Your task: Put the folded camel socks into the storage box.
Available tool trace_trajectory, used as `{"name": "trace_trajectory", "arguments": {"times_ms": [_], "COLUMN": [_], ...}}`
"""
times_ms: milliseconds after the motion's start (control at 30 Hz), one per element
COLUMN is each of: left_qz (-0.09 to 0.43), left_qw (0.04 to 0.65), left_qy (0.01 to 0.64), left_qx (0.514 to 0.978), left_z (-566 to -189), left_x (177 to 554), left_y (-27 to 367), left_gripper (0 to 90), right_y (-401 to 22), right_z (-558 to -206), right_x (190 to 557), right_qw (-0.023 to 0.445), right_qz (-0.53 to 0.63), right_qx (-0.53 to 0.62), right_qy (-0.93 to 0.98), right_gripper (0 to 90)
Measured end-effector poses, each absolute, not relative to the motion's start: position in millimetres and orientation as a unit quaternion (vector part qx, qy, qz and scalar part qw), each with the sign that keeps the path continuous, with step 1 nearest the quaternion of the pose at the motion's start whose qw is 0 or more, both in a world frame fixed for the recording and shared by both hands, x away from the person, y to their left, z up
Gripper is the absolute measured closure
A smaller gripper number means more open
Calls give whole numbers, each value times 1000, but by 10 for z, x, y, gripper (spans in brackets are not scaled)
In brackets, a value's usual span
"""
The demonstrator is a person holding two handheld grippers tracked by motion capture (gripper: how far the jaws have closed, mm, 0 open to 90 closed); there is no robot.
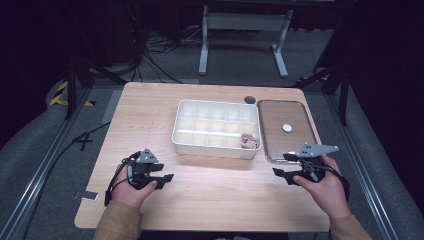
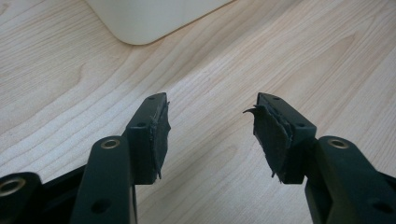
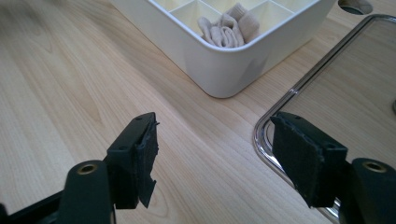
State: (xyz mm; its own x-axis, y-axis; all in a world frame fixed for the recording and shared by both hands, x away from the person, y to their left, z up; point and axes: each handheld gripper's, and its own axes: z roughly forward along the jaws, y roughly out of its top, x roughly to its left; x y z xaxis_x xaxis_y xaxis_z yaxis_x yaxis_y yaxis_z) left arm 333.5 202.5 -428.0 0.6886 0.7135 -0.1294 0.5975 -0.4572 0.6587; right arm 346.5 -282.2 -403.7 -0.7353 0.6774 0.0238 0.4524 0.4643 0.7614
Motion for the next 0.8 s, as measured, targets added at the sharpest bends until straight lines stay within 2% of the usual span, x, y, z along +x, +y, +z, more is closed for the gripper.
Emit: {"name": "trace_trajectory", "arguments": {"times_ms": [433, 800], "left_qz": [83, 90], "left_qw": [345, 336], "left_qy": [382, 373], "left_qx": [853, 860], "left_z": [-4305, -4391], "left_x": [3343, 3365], "left_y": [2017, 2020], "left_gripper": [461, 461], "right_y": [-2798, -2725], "right_z": [-4518, -4781], "right_x": [3474, 3456], "right_qw": [154, 131], "right_qz": [391, 389], "right_qx": [334, 331], "right_qy": [844, 849], "right_gripper": [325, 321]}}
